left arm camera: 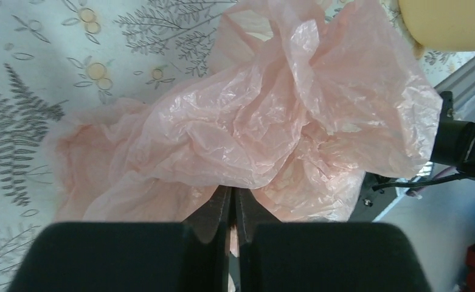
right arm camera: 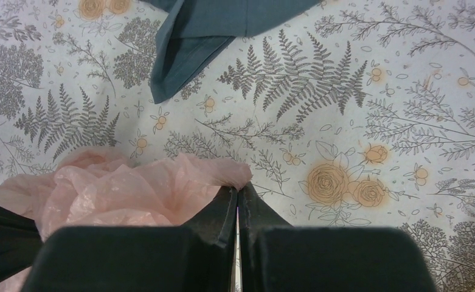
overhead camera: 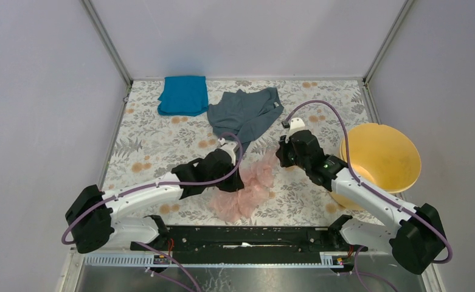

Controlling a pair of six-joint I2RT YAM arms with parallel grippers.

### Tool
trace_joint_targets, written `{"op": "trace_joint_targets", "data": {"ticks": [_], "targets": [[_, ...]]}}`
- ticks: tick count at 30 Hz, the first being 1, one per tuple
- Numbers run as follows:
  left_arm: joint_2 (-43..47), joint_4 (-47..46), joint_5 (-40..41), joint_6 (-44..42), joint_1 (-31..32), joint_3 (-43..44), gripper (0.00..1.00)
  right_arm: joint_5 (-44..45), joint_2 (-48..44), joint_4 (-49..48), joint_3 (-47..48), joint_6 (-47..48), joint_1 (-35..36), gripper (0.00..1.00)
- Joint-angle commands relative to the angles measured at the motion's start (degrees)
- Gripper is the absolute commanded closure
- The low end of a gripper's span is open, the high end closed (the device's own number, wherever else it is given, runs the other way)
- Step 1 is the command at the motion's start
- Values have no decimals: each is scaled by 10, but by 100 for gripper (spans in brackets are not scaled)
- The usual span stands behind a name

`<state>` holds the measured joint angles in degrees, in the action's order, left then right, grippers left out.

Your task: Put the trash bags into the trash bin

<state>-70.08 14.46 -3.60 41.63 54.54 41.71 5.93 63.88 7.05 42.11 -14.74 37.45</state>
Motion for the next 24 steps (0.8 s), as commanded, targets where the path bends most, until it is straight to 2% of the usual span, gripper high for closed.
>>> {"op": "trace_joint_targets", "data": {"ticks": [1, 6, 10, 13, 17, 20, 22, 24], "targets": [[59, 50, 78, -15, 1, 51, 98, 35, -27, 4, 6, 12, -3, 100], [137, 184, 221, -19, -3, 104, 95, 98, -43, 45, 26, -4, -8, 100], [154, 294, 329, 13, -29, 137, 95, 64, -56, 50, 22, -13, -8, 100], [120, 330, 321, 15, -102, 150, 96, -1, -44, 27, 18, -24, -8, 100], [24, 305, 211, -40, -256, 183, 100, -110, 37, -29, 81, -74, -8, 100], [-48, 305, 170, -75, -343, 300, 100, -119, 141, -10, 226, -83, -11, 100], [-91, 342, 177, -93, -373, 446, 100, -104, 214, 66, 394, -63, -17, 100], [-115, 377, 190, -116, -378, 638, 100, -91, 264, 132, 576, -32, -18, 100]]}}
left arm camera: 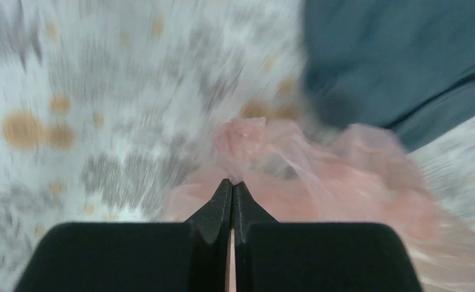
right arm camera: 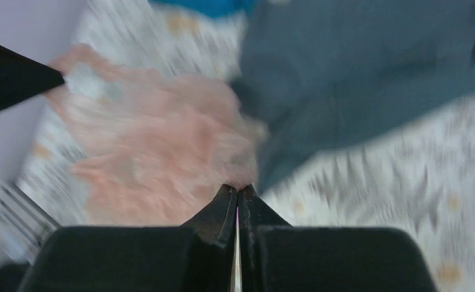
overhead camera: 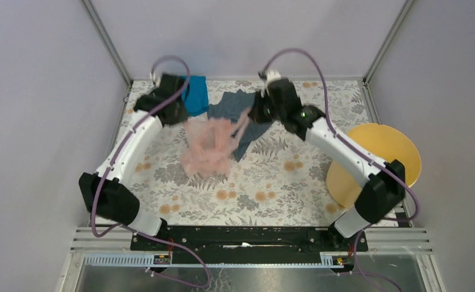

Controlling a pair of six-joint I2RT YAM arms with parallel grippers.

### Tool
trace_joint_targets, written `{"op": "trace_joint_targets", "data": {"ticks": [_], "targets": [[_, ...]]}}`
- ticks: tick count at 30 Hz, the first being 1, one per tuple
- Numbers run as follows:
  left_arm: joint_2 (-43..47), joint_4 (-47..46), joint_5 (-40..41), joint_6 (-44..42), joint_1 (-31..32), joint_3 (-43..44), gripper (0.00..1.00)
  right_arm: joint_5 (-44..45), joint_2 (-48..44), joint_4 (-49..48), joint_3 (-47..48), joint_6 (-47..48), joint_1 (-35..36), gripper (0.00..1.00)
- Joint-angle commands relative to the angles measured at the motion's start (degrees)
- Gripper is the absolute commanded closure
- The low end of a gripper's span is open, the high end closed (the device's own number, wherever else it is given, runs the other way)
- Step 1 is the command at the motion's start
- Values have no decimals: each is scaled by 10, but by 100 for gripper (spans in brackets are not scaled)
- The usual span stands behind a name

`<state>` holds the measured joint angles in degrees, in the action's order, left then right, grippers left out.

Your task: Put the trash bags into the trash bin

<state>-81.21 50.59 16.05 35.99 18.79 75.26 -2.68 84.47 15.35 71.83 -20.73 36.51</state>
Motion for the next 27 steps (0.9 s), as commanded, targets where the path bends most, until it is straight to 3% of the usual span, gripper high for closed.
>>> {"op": "trace_joint_targets", "data": {"ticks": [1, 3, 4, 6, 8, 10, 12, 15, 18, 21, 24, 27], "targets": [[-1, 11, -19, -76, -20, 379, 100, -9, 70, 59, 354, 44, -8, 100], [43, -75, -144, -127, -19, 442, 100, -48, 56, 24, 433, 63, -8, 100], [84, -145, -205, -144, -18, 413, 100, -81, 34, -14, 426, 70, -7, 100], [177, -303, -233, -130, -17, 295, 100, -131, -30, -147, 332, 68, -6, 100], [254, -362, -183, -112, -18, 138, 100, -153, -91, -281, 198, 51, -6, 100], [281, -334, -69, -71, -17, 27, 100, -159, -120, -356, 72, 55, -6, 100], [252, -226, 21, 1, -20, -51, 100, -137, -99, -382, -40, 36, -6, 100], [168, -138, -23, 59, -41, -155, 100, -172, -15, -292, -104, -3, -7, 100], [192, -184, -99, 52, -44, -224, 100, -193, -32, -337, -181, -44, -6, 100], [232, -214, -152, 12, -44, -144, 100, -145, -61, -267, -87, 1, -6, 100], [205, -207, -226, -38, -44, 57, 100, -125, -41, -153, 107, 64, -7, 100], [160, -197, -255, -65, -44, 268, 100, -122, -42, -103, 262, 91, -6, 100]]}}
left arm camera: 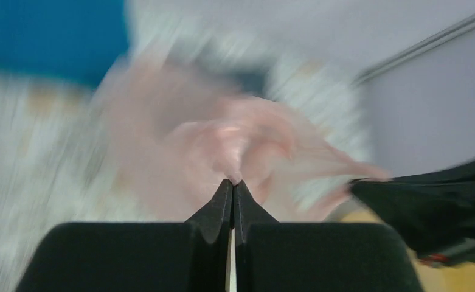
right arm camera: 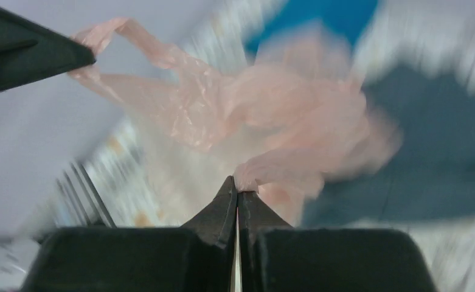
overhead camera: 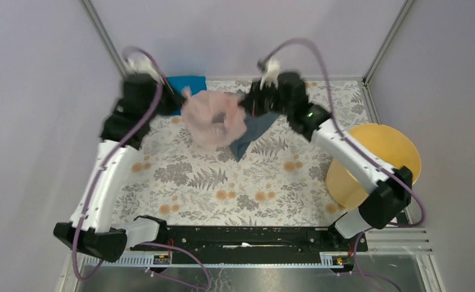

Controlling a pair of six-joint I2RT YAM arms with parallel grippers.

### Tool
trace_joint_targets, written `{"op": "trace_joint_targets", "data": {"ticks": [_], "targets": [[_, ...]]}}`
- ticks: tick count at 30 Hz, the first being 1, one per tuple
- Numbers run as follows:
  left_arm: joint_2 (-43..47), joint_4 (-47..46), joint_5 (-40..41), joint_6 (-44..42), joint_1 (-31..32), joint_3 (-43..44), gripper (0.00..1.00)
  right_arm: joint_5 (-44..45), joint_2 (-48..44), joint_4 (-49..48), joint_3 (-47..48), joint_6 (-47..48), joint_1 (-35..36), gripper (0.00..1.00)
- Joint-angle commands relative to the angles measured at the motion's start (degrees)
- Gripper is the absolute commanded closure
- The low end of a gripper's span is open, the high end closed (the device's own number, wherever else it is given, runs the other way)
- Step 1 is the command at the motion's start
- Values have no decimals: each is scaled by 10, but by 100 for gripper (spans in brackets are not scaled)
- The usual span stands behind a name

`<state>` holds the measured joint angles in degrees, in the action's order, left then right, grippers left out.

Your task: Put the trash bags into the trash bin

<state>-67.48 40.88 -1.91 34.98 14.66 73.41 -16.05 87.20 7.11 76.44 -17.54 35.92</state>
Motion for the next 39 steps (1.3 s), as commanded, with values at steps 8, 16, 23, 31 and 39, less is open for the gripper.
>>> {"op": "trace_joint_targets", "data": {"ticks": [8, 16, 23, 31, 39], "targets": [[188, -302, 40, -15, -3, 67, 100, -35, -225, -320, -10, 41, -1, 100], [161, -97, 37, 95, -2, -265, 100, -84, -99, -292, -270, -84, -1, 100], [165, -107, -39, 12, -3, -55, 100, -46, -139, -156, -58, -2, 0, 100], [118, -152, -82, -26, -3, 352, 100, -68, -204, -178, 169, 12, 0, 100], [236, -82, 118, 48, -2, -39, 100, -52, -220, -255, -127, -12, 0, 100]]}}
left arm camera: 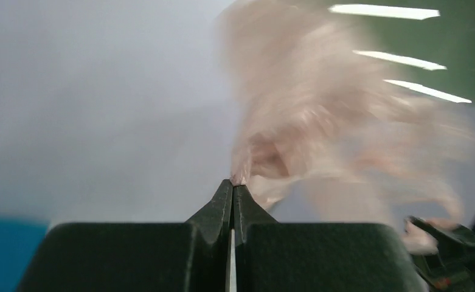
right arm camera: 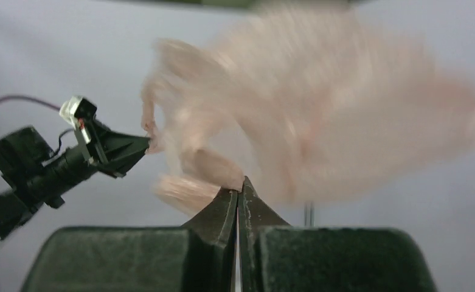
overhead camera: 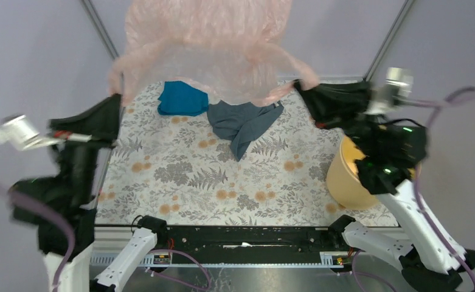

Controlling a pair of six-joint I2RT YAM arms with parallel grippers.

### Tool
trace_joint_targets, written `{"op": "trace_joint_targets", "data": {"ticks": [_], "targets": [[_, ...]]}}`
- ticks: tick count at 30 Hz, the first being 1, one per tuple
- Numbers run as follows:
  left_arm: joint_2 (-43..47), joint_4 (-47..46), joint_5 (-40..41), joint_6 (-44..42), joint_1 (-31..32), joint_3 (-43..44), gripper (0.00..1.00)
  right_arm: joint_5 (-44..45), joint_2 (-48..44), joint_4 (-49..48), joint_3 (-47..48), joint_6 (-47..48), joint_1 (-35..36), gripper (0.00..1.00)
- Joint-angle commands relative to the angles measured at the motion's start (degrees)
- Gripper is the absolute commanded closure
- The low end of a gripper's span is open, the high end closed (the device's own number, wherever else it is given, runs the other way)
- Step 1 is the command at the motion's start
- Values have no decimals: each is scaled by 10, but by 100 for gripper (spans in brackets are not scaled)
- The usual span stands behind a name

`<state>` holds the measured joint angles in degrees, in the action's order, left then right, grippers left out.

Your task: Put the trash bags into the trash bin

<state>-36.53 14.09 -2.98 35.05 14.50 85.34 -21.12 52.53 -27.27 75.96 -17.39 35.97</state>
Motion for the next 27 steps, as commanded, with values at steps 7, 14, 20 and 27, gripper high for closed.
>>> {"op": "trace_joint_targets", "data": {"ticks": [7, 14, 20, 27], "targets": [[-85, 282, 95, 75, -2, -358, 100, -30, 217, 105, -263, -40, -1, 100], [-112, 266, 42, -29, -2, 6, 100, -13, 157, 210, 6, 12, 0, 100], [-98, 167, 17, -43, -2, 153, 100, -36, 83, 122, 75, -10, -1, 100], [3, 213, 147, 28, -2, -138, 100, -20, 82, 120, -127, -40, 0, 100]]}}
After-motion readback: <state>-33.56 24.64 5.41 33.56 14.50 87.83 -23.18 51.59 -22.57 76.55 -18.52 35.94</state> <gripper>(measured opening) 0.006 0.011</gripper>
